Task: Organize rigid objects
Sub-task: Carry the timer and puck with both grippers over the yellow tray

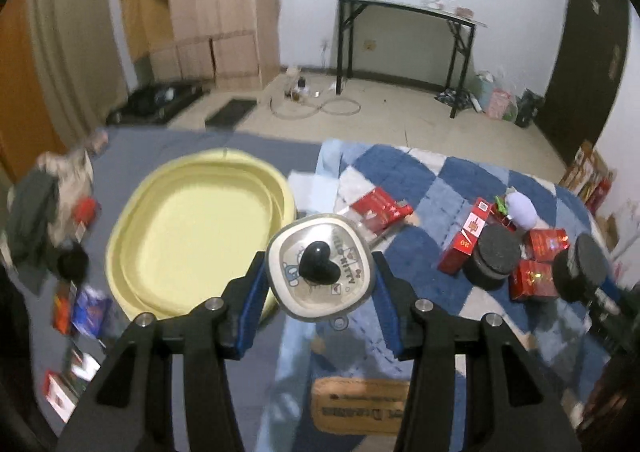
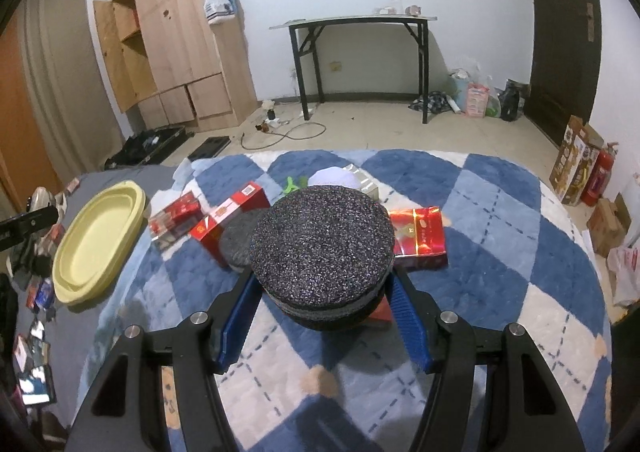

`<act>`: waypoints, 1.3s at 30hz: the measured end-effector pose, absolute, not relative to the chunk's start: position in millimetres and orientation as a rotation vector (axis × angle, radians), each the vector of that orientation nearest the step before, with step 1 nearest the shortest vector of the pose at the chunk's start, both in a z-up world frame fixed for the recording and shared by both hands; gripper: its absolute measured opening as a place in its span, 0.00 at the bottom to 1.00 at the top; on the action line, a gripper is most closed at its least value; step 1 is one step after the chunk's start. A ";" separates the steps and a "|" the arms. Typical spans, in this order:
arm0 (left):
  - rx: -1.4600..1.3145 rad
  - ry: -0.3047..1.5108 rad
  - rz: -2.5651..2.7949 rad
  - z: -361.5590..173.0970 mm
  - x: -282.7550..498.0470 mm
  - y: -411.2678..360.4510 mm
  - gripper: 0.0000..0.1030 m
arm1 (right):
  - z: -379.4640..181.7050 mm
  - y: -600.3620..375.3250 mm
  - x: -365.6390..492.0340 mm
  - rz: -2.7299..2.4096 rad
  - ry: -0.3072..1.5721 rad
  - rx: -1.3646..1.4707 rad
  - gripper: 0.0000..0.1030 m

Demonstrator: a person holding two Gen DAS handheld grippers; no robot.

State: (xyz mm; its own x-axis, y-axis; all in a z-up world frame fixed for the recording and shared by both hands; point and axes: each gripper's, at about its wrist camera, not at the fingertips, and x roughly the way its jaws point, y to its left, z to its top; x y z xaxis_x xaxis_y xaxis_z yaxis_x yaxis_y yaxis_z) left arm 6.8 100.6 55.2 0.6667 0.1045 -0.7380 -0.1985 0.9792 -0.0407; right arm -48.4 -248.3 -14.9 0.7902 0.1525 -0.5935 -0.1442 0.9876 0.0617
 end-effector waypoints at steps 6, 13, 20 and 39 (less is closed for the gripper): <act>-0.144 0.791 0.190 58.7 13.6 102.8 0.50 | -21.0 -235.3 -48.1 0.158 0.660 -0.035 0.61; -0.172 0.839 0.137 44.4 14.9 92.9 0.50 | -26.3 -238.3 -43.0 0.137 0.685 -0.030 0.61; -0.121 0.852 0.115 40.2 17.8 77.1 0.50 | -25.5 -243.1 -41.1 0.133 0.682 -0.016 0.61; -0.378 0.879 0.462 37.8 31.1 288.9 0.50 | 38.7 -28.6 14.1 0.625 0.658 -0.108 0.61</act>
State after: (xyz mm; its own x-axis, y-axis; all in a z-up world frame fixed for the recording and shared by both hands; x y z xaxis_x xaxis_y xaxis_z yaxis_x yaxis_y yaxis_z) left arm 31.1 288.9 37.8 0.5516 0.2290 -0.8020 -0.5309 0.8380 -0.1258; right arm 14.1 -28.6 38.7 0.6163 0.5081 -0.6016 -0.5745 0.8127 0.0978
